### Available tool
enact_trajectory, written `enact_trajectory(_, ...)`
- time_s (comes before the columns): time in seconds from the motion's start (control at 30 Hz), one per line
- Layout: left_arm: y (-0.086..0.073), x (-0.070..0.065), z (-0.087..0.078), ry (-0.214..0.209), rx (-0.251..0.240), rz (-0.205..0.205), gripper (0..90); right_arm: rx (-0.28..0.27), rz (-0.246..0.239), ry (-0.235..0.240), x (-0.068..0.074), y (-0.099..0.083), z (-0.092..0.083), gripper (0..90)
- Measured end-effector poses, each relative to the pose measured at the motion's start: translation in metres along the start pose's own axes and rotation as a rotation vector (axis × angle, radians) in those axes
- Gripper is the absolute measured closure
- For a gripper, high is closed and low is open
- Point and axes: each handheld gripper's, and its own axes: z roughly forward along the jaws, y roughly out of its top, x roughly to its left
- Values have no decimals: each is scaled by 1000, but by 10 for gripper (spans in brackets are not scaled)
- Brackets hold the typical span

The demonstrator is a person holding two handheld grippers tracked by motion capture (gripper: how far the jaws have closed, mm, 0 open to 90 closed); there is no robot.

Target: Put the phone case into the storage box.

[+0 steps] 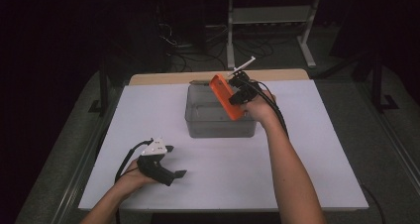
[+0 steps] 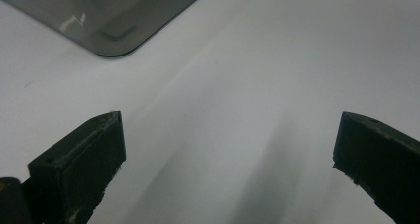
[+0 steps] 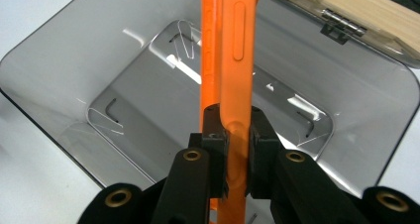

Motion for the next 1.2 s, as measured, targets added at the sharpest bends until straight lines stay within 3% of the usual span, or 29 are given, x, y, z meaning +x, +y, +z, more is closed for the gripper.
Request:
enact_trajectory(0.83, 0, 1, 1, 0, 4, 3, 0, 212, 1, -21, 0, 17, 26, 801)
enact_trajectory(1.2, -1, 1, 1, 1, 3, 2, 0, 301, 60, -22, -1, 19, 38, 799)
